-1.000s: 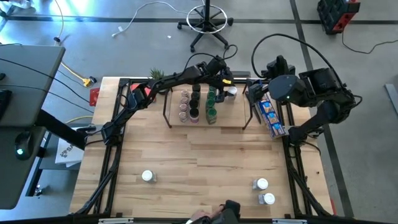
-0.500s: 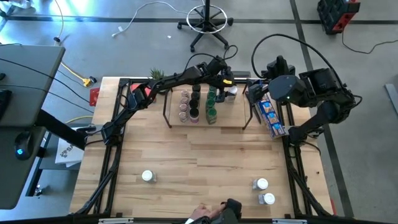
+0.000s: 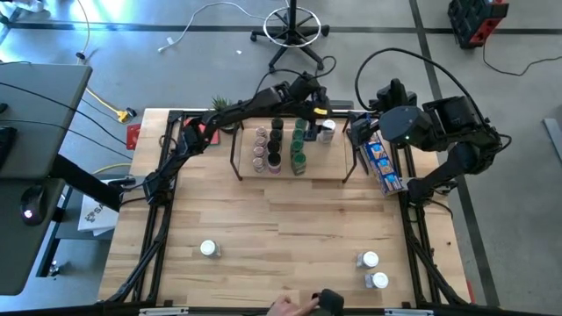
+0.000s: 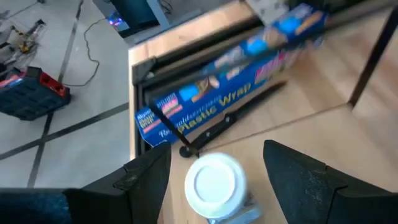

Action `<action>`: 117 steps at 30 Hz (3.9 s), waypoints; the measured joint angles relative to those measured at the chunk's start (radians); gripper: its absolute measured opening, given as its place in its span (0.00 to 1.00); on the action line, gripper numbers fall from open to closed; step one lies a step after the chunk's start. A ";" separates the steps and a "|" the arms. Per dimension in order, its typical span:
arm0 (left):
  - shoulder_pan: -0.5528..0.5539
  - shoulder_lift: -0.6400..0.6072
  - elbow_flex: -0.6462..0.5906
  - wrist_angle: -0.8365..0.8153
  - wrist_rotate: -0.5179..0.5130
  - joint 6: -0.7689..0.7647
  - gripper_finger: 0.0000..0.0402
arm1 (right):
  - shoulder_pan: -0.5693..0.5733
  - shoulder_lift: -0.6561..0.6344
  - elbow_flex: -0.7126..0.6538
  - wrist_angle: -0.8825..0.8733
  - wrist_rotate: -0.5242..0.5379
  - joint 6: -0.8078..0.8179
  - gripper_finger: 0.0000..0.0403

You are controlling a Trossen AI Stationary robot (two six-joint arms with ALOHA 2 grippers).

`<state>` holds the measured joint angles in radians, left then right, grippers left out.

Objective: Shelf spices
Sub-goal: Put the white seasoning bottle aligned with the other green seasoning bottle on the shelf

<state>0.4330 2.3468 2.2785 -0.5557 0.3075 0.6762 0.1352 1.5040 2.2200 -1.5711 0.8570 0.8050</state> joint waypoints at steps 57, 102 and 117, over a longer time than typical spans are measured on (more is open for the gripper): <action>-0.028 -0.606 -0.009 -0.786 -0.249 -0.327 0.63 | 0.644 0.093 -1.035 0.500 -0.983 0.322 0.79; -0.020 -0.726 -0.009 -0.883 -0.481 -0.370 0.63 | -0.332 0.359 -0.220 -0.004 -0.790 -0.950 0.45; -0.021 -0.765 -0.009 -0.885 -0.517 -0.470 0.63 | -0.497 0.388 -0.525 0.155 -0.772 -1.199 0.45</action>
<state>0.4120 1.5822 2.2700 -1.4410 -0.2094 0.2062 -0.3614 1.8923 1.6946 -1.4165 0.0852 -0.3939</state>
